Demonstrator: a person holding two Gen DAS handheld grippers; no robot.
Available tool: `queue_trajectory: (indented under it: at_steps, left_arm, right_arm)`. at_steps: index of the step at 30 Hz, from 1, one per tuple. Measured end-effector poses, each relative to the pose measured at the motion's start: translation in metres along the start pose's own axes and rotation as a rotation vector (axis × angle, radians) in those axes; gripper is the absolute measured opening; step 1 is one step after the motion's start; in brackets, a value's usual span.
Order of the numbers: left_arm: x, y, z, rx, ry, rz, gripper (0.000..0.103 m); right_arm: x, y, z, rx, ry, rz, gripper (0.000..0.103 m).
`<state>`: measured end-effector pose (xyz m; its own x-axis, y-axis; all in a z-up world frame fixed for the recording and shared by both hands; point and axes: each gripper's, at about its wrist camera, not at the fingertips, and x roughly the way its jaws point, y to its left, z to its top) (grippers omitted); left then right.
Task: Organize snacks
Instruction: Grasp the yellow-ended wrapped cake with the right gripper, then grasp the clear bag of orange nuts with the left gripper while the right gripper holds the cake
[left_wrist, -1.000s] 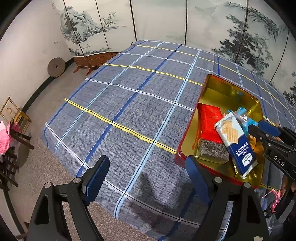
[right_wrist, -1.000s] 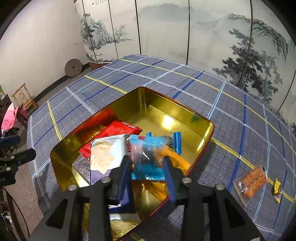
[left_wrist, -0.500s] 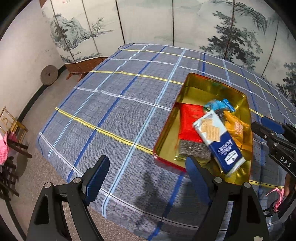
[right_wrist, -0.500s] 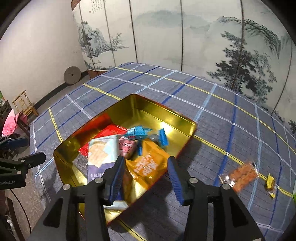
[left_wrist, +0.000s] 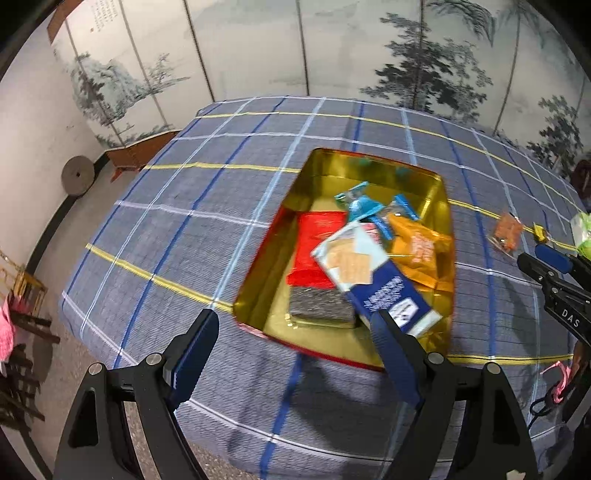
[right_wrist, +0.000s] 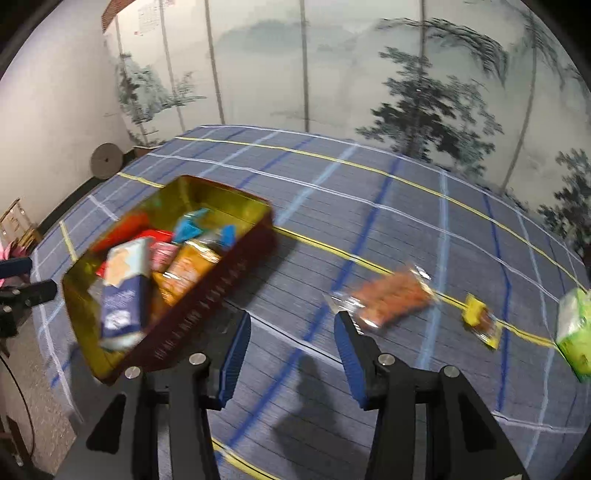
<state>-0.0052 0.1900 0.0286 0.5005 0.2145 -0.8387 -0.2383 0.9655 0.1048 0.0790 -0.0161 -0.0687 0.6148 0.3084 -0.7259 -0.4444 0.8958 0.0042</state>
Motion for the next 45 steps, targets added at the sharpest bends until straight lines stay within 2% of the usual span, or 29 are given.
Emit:
queue_trajectory:
  at_steps: [11,18,22,25,30,36,39,43,45]
  left_arm:
    - [0.000,-0.052,0.011,0.104,-0.012,-0.044,0.082]
    - [0.005,-0.088,0.020,0.176,-0.005,-0.084,0.082]
    - [0.008,-0.113,0.029,0.219,-0.001,-0.125,0.082]
    - [0.012,-0.128,0.034,0.249,0.012,-0.152,0.082]
    - [0.020,-0.150,0.043,0.281,0.027,-0.173,0.082]
    - [0.033,-0.167,0.050,0.294,0.054,-0.179,0.082]
    - [0.039,-0.174,0.051,0.301,0.061,-0.174,0.082]
    - [0.044,-0.183,0.052,0.310,0.047,-0.178,0.082]
    - [0.046,-0.189,0.053,0.323,0.026,-0.179,0.082]
  right_arm:
    - [-0.012,-0.101,-0.036,0.154,0.017,-0.130,0.048]
    - [-0.013,-0.146,-0.035,0.155,-0.001,-0.170,0.048]
    - [-0.001,-0.166,-0.022,0.112,0.001,-0.139,0.048]
    - [0.013,-0.177,-0.010,0.042,0.014,-0.080,0.048]
    - [0.035,-0.179,0.002,-0.089,0.074,0.024,0.048]
    - [0.060,-0.180,0.003,-0.226,0.134,0.070,0.048]
    - [0.065,-0.181,-0.001,-0.224,0.140,0.085,0.048]
    - [0.062,-0.186,-0.010,-0.146,0.090,0.075,0.029]
    - [0.057,-0.190,-0.015,-0.090,0.076,0.082,0.026]
